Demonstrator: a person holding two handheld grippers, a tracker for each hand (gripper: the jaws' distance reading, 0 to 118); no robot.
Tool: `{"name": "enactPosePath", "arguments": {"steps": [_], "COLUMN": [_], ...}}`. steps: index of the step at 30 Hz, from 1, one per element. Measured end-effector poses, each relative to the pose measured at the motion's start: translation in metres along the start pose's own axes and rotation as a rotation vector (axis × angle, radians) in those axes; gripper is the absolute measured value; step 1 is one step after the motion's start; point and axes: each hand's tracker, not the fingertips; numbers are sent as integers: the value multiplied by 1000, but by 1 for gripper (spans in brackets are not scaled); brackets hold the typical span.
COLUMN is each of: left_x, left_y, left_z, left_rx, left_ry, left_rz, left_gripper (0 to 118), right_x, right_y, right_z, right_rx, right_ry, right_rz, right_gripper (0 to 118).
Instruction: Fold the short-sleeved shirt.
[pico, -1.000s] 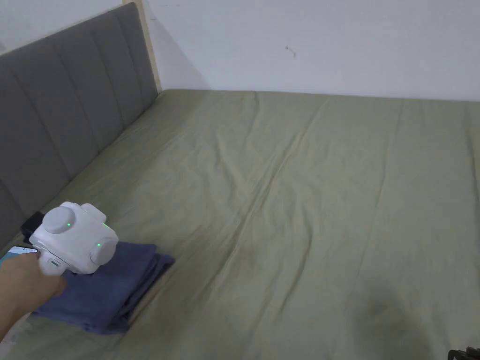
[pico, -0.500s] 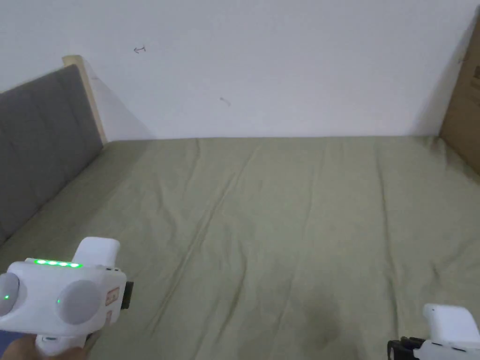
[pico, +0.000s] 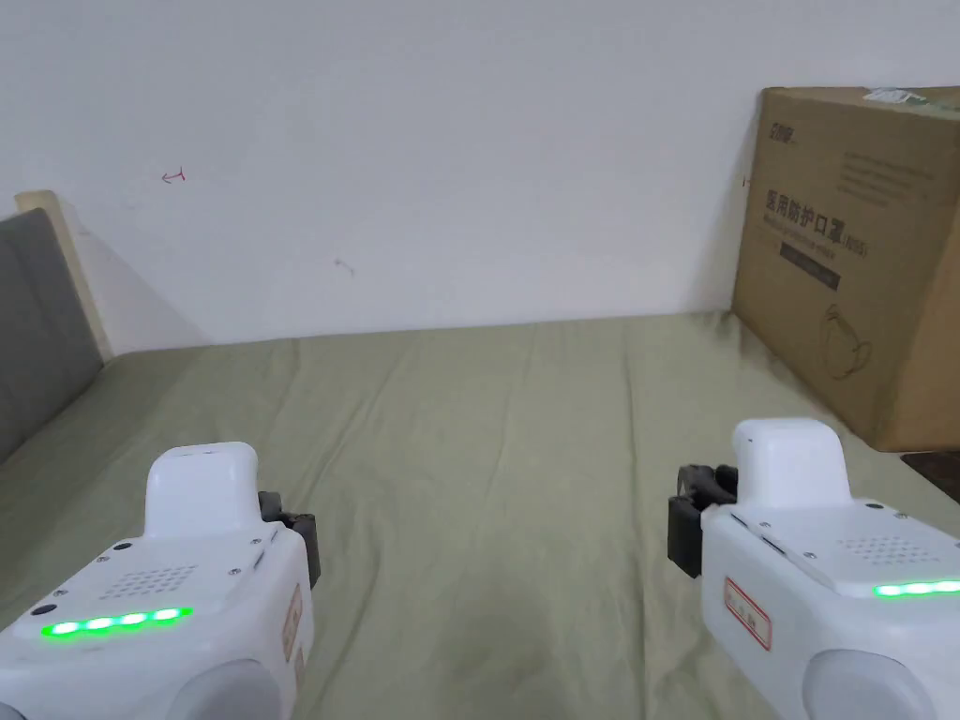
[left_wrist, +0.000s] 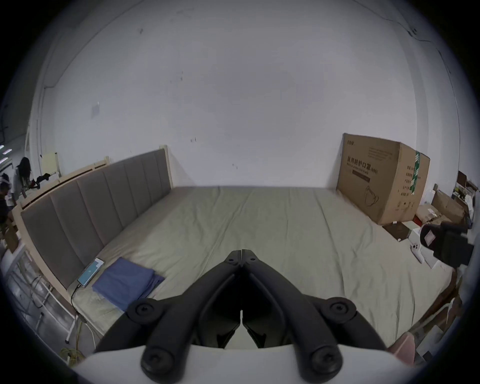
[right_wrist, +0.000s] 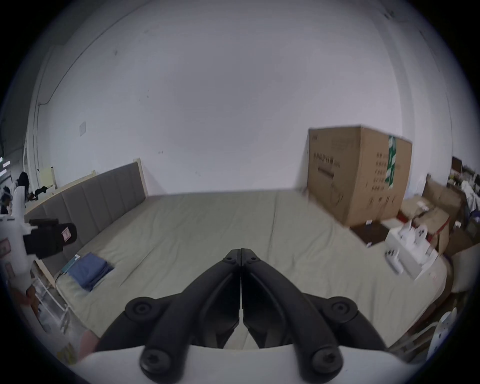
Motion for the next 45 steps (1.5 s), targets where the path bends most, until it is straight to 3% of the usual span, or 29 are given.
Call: {"name": "enactPosePath", "arguments": {"steps": [4, 7, 11, 12, 14, 15, 16, 18, 19, 24, 28, 31, 39, 45], "left_x": [15, 26, 25, 26, 25, 24, 22, 19, 18, 23, 25, 17, 14, 14], "left_y": [3, 1, -3, 0, -1, -1, 0, -1, 0, -12, -8, -5, 5, 7], "left_z": [25, 42, 55, 57, 59, 60, 62, 65, 65, 48, 44, 44, 39, 39], "left_rx": [100, 176, 264, 247, 266, 266, 267, 277, 262, 245, 209, 214, 144, 69], "left_ry": [27, 80, 15, 30, 35, 31, 20, -61, -61, -43, 24, -19, -60, -53], "left_rz": [25, -61, -54, -50, -27, -17, -3, 17, 12, -23, 5, 12, -7, 17], "left_gripper": [0, 0, 0, 0, 4, 14, 36, 97, 118, 118, 118, 118, 118, 118], "right_x": [-11, -17, -13, -11, -8, -8, -6, -6, -7, -9, -13, -12, -9, -12], "right_y": [11, 9, 5, 4, 4, 4, 3, 4, 3, 3, 6, 5, -4, -4], "right_z": [19, 30, 31, 32, 33, 33, 33, 32, 30, 36, 32, 27, 20, 16], "right_rx": [75, 99, 121, 122, 128, 129, 131, 128, 124, 172, 175, 165, 148, 124], "right_ry": [-41, -39, -67, -70, -68, -64, -53, -48, -55, -29, -52, -66, -56, -76], "right_rz": [19, 14, 26, 21, 2, -7, -5, 11, 27, -15, 29, 35, 15, 46], "right_gripper": [0, 1, 2, 3, 16, 29, 54, 94, 104, 104, 104, 110, 113, 113]}}
